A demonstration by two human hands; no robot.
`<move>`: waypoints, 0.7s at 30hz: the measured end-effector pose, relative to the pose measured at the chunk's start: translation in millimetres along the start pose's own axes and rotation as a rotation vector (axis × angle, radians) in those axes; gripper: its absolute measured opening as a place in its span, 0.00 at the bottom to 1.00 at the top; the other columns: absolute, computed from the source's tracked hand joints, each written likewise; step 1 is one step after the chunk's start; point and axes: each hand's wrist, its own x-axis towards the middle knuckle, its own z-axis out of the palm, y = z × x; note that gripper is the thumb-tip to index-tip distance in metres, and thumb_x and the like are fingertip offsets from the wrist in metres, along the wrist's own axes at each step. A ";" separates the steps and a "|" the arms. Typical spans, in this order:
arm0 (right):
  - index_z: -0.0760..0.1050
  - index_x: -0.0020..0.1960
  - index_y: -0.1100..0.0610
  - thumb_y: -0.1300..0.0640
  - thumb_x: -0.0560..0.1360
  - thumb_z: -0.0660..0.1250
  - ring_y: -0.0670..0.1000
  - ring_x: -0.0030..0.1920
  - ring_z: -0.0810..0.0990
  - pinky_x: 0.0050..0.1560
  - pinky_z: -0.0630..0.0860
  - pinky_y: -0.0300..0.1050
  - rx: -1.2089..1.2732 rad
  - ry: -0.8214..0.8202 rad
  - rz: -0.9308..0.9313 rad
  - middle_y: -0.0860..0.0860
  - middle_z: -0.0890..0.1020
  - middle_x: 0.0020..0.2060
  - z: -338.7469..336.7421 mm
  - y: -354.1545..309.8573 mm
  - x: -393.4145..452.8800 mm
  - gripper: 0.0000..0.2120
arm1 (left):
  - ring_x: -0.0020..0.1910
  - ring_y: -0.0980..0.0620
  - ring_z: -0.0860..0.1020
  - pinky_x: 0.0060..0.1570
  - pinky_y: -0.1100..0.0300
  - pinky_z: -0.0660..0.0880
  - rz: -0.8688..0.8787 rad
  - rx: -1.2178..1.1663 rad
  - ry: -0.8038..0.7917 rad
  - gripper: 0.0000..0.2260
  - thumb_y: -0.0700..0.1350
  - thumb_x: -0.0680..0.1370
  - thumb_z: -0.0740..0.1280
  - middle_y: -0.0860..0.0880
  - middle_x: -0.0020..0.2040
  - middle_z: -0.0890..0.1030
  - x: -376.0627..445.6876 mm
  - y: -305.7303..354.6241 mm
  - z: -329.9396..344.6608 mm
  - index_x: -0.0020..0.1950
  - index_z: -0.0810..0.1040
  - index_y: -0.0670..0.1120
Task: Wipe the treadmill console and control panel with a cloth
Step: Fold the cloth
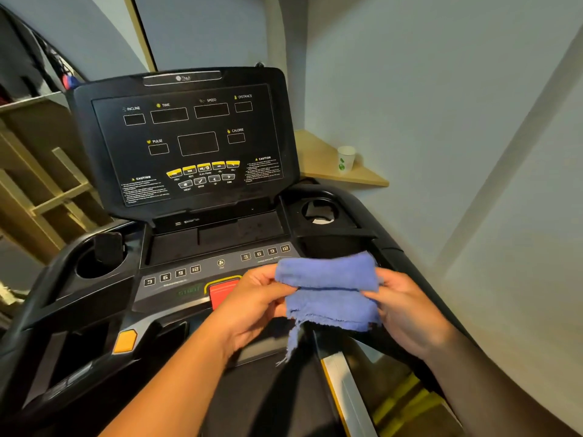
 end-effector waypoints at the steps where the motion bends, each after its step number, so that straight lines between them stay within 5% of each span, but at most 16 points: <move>1: 0.85 0.50 0.54 0.65 0.80 0.61 0.58 0.57 0.81 0.53 0.77 0.55 -0.035 0.022 -0.033 0.56 0.84 0.52 -2.9 -1.5 -0.2 0.14 | 0.52 0.45 0.86 0.45 0.55 0.84 0.026 -0.023 -0.017 0.10 0.30 0.74 0.70 0.38 0.56 0.87 -0.7 4.5 0.8 0.47 0.89 0.41; 3: 0.84 0.43 0.56 0.64 0.75 0.60 0.54 0.55 0.80 0.51 0.77 0.49 -0.059 0.019 -0.088 0.55 0.83 0.48 -7.8 -4.5 -3.6 0.14 | 0.54 0.44 0.86 0.43 0.55 0.84 0.033 -0.122 -0.035 0.10 0.31 0.71 0.68 0.39 0.56 0.86 -0.1 9.3 0.5 0.41 0.88 0.40; 6: 0.85 0.44 0.56 0.56 0.75 0.60 0.57 0.50 0.81 0.50 0.78 0.48 -0.074 0.044 -0.092 0.58 0.83 0.45 -11.4 -1.5 -11.3 0.14 | 0.56 0.44 0.84 0.46 0.55 0.84 0.008 -0.155 -0.083 0.11 0.35 0.75 0.66 0.39 0.58 0.85 7.5 7.8 2.3 0.48 0.88 0.41; 10: 0.86 0.42 0.43 0.55 0.77 0.68 0.65 0.52 0.81 0.52 0.79 0.49 -0.200 0.177 0.017 0.59 0.83 0.50 -15.8 27.1 -19.1 0.10 | 0.59 0.50 0.82 0.59 0.55 0.78 0.057 0.351 0.002 0.17 0.31 0.78 0.69 0.48 0.59 0.86 45.5 -0.5 13.4 0.54 0.87 0.53; 14: 0.85 0.52 0.47 0.61 0.78 0.66 0.61 0.55 0.82 0.54 0.79 0.54 0.001 0.286 0.141 0.57 0.81 0.56 -23.1 59.6 -31.0 0.13 | 0.49 0.58 0.81 0.52 0.65 0.76 0.140 0.707 -0.025 0.16 0.33 0.77 0.72 0.53 0.55 0.85 101.3 -0.5 43.1 0.60 0.85 0.50; 17: 0.85 0.54 0.48 0.57 0.69 0.72 0.62 0.57 0.81 0.53 0.78 0.55 0.176 0.311 0.214 0.62 0.82 0.56 -30.7 72.3 -30.8 0.14 | 0.48 0.61 0.79 0.46 0.73 0.74 0.138 0.888 -0.104 0.14 0.33 0.78 0.71 0.56 0.52 0.83 136.9 -9.5 64.3 0.60 0.84 0.48; 21: 0.84 0.56 0.49 0.56 0.74 0.67 0.57 0.54 0.82 0.52 0.78 0.53 0.312 0.307 0.276 0.59 0.82 0.55 -45.1 93.7 -19.5 0.13 | 0.52 0.53 0.82 0.54 0.61 0.78 0.089 1.001 -0.107 0.14 0.34 0.77 0.71 0.54 0.51 0.84 172.2 -36.9 69.2 0.52 0.83 0.54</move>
